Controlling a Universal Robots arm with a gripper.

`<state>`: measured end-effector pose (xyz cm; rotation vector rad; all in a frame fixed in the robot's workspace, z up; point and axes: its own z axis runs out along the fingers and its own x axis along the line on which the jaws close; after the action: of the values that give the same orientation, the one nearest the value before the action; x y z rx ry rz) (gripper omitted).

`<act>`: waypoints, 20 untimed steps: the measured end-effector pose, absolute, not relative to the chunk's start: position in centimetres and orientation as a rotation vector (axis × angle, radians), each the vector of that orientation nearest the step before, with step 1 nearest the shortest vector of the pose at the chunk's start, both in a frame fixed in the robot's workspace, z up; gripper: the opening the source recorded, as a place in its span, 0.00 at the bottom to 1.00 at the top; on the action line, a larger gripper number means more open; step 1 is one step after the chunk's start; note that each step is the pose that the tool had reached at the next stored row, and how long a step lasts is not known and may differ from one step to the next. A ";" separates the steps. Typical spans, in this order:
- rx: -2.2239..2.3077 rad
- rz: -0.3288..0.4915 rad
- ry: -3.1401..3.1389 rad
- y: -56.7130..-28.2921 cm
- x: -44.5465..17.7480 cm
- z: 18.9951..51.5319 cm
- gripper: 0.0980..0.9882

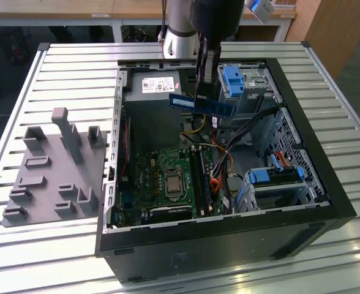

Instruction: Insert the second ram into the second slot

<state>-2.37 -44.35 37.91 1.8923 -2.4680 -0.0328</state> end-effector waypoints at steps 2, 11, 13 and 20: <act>1.852 -0.032 -2.498 -44.4 -2.4 37.9 0.04; 1.667 -0.026 -2.622 -44.4 -2.4 37.8 0.04; 1.627 -0.025 -2.647 -44.4 -2.4 37.8 0.04; 1.501 -0.025 -2.719 -44.4 -2.4 37.8 0.04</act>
<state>-2.37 -44.35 37.78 1.5006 -2.7195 -0.0246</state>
